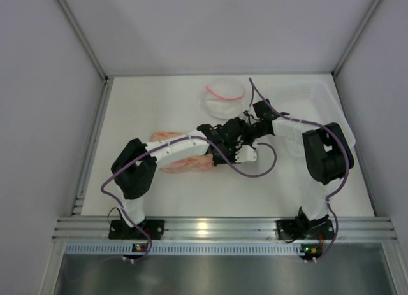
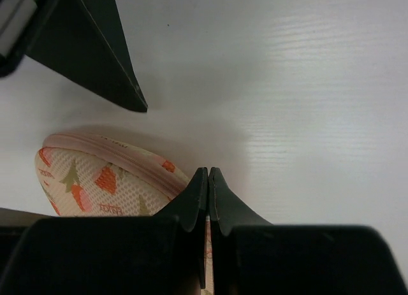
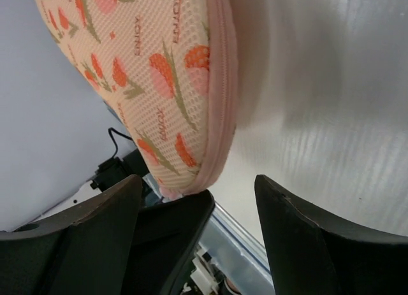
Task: Place the bra in the laundry bag and zip it closed
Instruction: Zip the zipper on the laundry bag.
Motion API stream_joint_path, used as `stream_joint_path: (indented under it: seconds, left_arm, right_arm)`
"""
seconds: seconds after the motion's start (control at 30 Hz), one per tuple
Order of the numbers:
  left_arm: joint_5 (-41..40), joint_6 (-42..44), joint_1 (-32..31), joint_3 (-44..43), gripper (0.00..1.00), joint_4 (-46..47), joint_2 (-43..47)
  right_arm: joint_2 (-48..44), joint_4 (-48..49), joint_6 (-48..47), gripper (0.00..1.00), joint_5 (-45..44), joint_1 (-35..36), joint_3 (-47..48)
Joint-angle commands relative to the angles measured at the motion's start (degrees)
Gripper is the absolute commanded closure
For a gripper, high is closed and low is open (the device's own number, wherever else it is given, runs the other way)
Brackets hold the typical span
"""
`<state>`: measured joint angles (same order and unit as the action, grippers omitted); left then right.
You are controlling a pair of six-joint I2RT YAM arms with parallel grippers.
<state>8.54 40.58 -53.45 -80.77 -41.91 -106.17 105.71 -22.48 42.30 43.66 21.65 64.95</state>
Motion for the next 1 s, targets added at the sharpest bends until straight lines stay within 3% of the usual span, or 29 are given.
stream_joint_path:
  seconds: [0.0, 0.07, 0.1, 0.27, 0.3, 0.37, 0.97]
  left_arm:
    - [1.22, -2.43, 0.10, -3.16, 1.00, 2.89, -0.35]
    - [1.22, -2.69, 0.10, -3.60, 1.00, 2.89, -0.44]
    - [1.31, -2.78, 0.10, -3.78, 1.00, 2.89, -0.53]
    - [1.74, -2.96, 0.10, -3.17, 1.00, 2.97, 0.17]
    - [2.01, -2.70, 0.10, -2.90, 1.00, 2.80, 0.70]
    - [2.36, -2.17, 0.10, -1.94, 1.00, 2.80, 1.40]
    - [5.35, 12.40, -4.64, 24.07, 1.00, -6.76, 20.21]
  right_arm:
    - [0.98, 5.60, 4.01, 0.28, 1.69, 1.64, 3.60]
    - [2.21, 5.60, 4.36, 0.35, 1.60, 1.99, 4.57]
    - [2.65, 6.21, 4.54, 0.45, 1.78, 2.43, 5.01]
    - [5.20, 6.39, 3.31, 0.68, 2.31, 3.40, 5.63]
    - [5.38, 6.31, 2.62, 0.89, 2.66, 3.49, 5.98]
    - [5.73, 4.30, 0.86, 1.00, 1.70, 3.40, 6.85]
    - [10.92, -4.77, -11.45, 1.00, -1.91, 1.03, 16.69]
